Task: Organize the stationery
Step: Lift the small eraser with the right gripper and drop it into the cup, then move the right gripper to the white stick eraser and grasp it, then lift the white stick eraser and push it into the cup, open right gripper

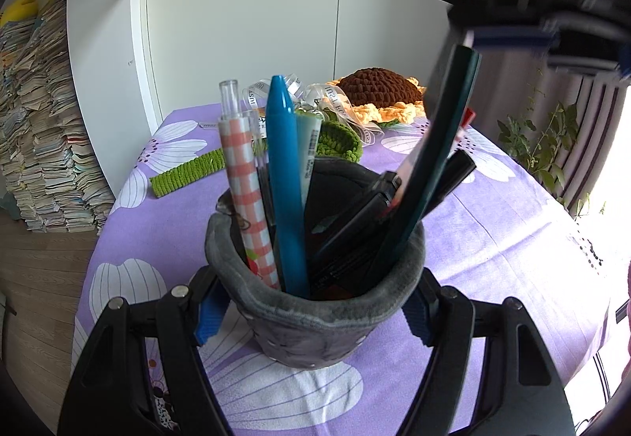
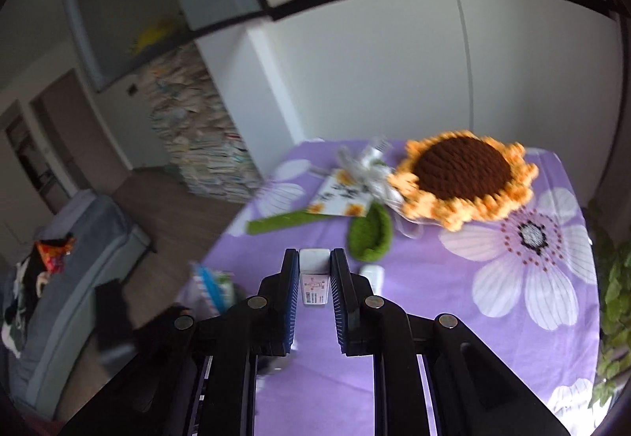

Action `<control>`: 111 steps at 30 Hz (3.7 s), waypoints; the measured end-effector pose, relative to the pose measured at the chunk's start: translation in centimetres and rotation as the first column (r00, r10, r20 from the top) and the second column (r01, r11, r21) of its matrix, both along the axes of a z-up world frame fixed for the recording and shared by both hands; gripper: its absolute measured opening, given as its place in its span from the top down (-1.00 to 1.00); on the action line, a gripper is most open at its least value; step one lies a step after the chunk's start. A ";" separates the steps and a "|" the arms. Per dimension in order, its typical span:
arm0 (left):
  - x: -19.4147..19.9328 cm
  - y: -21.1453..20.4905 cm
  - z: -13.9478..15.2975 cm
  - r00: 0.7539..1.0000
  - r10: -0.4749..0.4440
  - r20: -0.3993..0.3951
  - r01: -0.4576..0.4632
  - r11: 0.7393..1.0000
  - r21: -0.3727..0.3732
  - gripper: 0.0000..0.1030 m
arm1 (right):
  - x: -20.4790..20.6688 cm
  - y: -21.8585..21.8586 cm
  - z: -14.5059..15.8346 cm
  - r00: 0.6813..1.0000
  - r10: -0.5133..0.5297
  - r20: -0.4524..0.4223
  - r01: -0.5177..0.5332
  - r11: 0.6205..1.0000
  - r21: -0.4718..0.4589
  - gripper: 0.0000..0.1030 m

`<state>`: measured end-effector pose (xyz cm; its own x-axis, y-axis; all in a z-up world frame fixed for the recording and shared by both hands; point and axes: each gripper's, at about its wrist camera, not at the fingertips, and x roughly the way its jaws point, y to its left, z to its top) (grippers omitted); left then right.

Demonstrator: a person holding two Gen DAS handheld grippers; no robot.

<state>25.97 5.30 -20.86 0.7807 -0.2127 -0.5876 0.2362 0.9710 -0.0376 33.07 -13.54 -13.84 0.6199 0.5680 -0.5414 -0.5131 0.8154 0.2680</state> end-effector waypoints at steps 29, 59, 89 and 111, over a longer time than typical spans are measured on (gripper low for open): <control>-0.1 -0.4 0.0 1.000 -0.005 0.002 0.005 1.000 0.009 -0.42 | -0.4 5.4 -2.5 0.981 0.185 -0.059 -0.186 0.982 -0.018 0.67; 0.0 -0.3 0.0 1.000 -0.003 -0.001 0.003 1.000 0.004 -0.42 | 10.8 1.4 -10.4 0.920 -0.112 -0.375 0.033 0.977 -0.210 0.26; -0.1 -0.3 0.0 1.000 0.000 -0.001 0.000 1.000 0.017 -0.42 | 1.2 1.1 0.5 0.999 0.052 0.012 -0.052 0.998 -0.029 0.48; 0.1 -0.2 -0.1 1.000 -0.004 -0.004 0.004 1.000 0.013 -0.42 | -0.9 5.9 -0.1 0.969 0.242 0.050 -0.244 0.970 0.025 0.48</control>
<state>26.04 5.09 -20.96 0.7778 -0.2080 -0.5930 0.2395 0.9705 -0.0262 32.16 -7.64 -13.93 0.4851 0.7204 -0.4957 -0.7072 0.6566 0.2621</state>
